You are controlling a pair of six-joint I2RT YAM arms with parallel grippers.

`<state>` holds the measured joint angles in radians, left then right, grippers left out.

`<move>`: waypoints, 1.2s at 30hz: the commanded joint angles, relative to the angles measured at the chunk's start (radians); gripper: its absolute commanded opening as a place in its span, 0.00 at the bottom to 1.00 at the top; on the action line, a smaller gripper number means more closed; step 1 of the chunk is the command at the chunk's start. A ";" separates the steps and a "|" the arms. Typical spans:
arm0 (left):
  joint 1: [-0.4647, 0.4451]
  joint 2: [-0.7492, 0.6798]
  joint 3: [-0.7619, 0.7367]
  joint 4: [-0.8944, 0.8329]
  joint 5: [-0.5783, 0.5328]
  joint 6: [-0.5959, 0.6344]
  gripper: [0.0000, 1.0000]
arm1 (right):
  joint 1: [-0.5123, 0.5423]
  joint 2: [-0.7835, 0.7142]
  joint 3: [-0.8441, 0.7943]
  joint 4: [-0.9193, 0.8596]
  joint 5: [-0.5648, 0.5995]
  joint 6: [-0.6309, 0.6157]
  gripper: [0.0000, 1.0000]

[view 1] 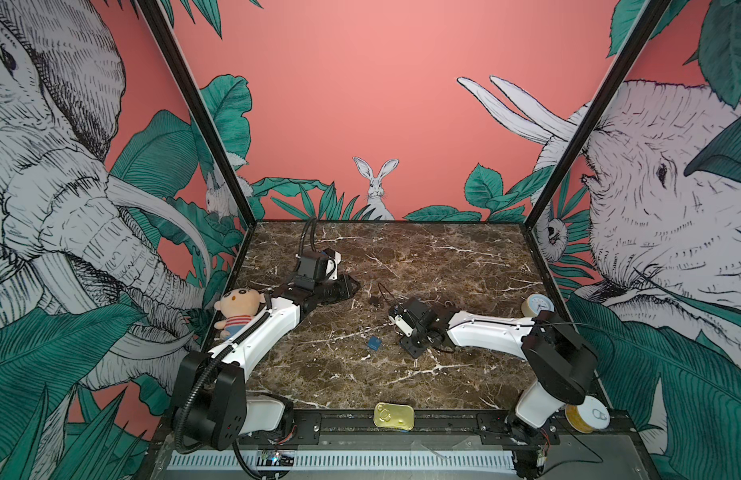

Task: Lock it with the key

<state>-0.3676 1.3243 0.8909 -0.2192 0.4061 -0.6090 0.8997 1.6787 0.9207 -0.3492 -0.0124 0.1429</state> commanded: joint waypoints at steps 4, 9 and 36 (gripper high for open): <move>0.005 0.006 0.005 -0.004 0.004 0.005 0.34 | 0.007 0.022 0.028 0.007 -0.003 -0.014 0.42; 0.006 0.012 0.005 0.006 0.010 0.000 0.34 | 0.008 0.029 0.033 0.009 0.012 -0.013 0.41; 0.007 0.029 0.000 0.032 0.036 -0.012 0.34 | 0.021 0.080 0.087 -0.002 0.054 -0.023 0.48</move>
<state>-0.3676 1.3567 0.8909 -0.2020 0.4305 -0.6136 0.9119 1.7390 0.9874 -0.3492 0.0231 0.1276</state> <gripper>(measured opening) 0.345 0.479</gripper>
